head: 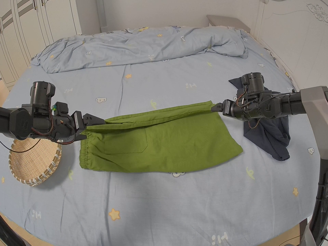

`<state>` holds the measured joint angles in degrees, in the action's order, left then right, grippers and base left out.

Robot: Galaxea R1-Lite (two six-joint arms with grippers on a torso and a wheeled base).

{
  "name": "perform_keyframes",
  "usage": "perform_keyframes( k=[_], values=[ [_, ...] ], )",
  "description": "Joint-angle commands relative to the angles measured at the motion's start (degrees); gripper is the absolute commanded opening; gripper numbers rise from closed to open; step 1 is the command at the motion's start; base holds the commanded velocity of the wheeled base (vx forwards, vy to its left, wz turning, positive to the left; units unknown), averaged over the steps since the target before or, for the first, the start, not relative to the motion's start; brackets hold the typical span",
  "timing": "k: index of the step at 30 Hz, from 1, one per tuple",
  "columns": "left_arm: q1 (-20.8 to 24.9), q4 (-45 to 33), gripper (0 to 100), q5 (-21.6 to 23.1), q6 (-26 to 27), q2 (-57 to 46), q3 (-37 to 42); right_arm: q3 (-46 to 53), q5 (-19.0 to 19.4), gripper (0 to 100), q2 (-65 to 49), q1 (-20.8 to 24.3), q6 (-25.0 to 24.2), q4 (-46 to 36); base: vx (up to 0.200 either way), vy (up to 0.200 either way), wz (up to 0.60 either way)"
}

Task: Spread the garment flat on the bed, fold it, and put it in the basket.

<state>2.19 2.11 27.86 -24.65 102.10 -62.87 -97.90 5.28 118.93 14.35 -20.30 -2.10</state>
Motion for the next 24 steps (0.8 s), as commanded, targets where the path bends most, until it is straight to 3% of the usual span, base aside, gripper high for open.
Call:
perform_keyframes(
  k=[1, 7, 13, 15, 24],
  values=[
    [0.27, 2.64, 100, 0.18, -1.19, 9.52, -4.81, 7.02, 0.87, 100, -6.34, -1.08, -2.38, 3.24, 0.000, 0.000, 0.00],
    [-1.58, 3.87, 100, 0.09, -4.97, 18.40, -14.48, 14.32, 4.48, 100, -12.06, -1.96, -3.87, 7.11, 0.000, 0.000, 0.00],
    [-3.34, 3.87, 100, -0.08, -5.50, 24.03, -22.39, 14.58, 4.83, 100, -13.11, -3.10, -3.87, 7.99, 0.000, 0.000, 0.00],
    [-4.74, 3.87, 100, 0.01, -8.05, 24.91, -25.46, 14.76, 4.74, 100, -13.29, -3.63, -3.78, 8.07, 0.000, 0.000, 0.00],
    [-5.18, 5.89, 100, 0.01, -10.42, 26.14, -25.90, 14.67, 4.74, 100, -13.11, -4.59, -3.78, 8.16, 0.000, 0.000, 0.00]
  ],
)
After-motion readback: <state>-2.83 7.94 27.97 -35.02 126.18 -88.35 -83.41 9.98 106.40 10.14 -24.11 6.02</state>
